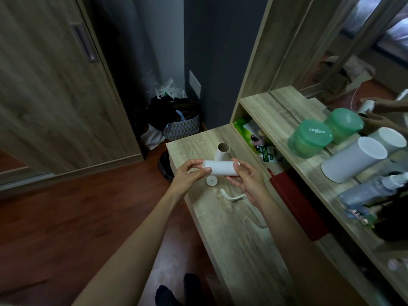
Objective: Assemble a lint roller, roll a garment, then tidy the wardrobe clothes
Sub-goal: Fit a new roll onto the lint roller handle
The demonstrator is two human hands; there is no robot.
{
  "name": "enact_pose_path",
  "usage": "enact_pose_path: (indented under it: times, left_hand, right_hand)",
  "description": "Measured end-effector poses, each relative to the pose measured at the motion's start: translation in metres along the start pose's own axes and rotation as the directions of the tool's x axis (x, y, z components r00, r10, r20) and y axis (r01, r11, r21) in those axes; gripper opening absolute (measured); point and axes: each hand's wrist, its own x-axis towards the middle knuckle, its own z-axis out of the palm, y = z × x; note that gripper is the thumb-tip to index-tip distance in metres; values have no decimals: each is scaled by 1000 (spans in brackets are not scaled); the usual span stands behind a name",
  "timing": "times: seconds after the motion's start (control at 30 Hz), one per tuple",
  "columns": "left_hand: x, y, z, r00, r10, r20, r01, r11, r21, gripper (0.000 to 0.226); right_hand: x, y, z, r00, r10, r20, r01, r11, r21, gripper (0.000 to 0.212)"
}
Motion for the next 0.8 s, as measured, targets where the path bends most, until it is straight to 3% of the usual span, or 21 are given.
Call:
enact_pose_path:
  times: [0.23,0.5,0.8]
  left_hand:
    - [5,-2,2,1000,-13,27,13,1000,-12,21]
    - [11,0,-1,996,30,79,-35,998,56,20]
    - [14,0,1,993,59,105,-58,998,-9,30]
  right_hand:
    - [3,2,-9,999,39,13,-39,999,-4,33]
    - [5,1,-11,998,61,20,-62,998,19,30]
    - [6,0,-11,997,81,17,-81,996,44,32]
